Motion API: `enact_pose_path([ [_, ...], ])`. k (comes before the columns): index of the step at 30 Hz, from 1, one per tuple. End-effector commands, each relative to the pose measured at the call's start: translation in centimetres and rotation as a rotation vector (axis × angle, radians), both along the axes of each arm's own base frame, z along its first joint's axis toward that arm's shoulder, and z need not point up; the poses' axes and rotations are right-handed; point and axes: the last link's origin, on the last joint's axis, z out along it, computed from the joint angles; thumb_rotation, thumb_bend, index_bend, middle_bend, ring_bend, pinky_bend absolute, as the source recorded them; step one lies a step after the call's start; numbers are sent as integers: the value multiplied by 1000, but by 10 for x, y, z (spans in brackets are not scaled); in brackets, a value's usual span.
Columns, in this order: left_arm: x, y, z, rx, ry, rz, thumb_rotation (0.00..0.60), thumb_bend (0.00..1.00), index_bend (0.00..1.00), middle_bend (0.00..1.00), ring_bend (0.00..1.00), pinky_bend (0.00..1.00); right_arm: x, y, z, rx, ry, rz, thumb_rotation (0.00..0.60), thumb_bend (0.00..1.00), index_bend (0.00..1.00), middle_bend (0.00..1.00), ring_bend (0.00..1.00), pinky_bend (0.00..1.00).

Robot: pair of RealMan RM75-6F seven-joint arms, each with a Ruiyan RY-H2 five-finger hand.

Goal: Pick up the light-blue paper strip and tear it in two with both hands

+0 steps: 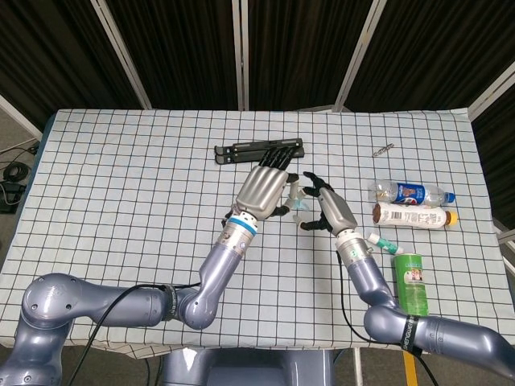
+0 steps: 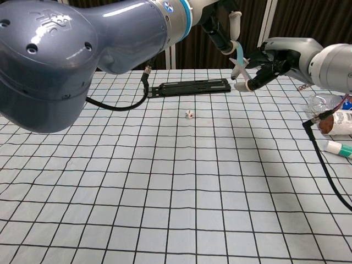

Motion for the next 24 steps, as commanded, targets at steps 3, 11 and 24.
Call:
enact_pose_path([
  [3,1,0,0,2,-2,-1,600,610,914,0,0,0,0,0,0,3,3,1,600,262,542,46,0,0],
  [11,-1,0,0,7,12,1,600,610,914,0,0,0,-3,-1,0,4,6,-12,600,268,536,46,0,0],
  [24,-2,0,2,12,21,2,600,610,914,0,0,0,-8,-3,5,-16,23,-12,600,269,520,46,0,0],
])
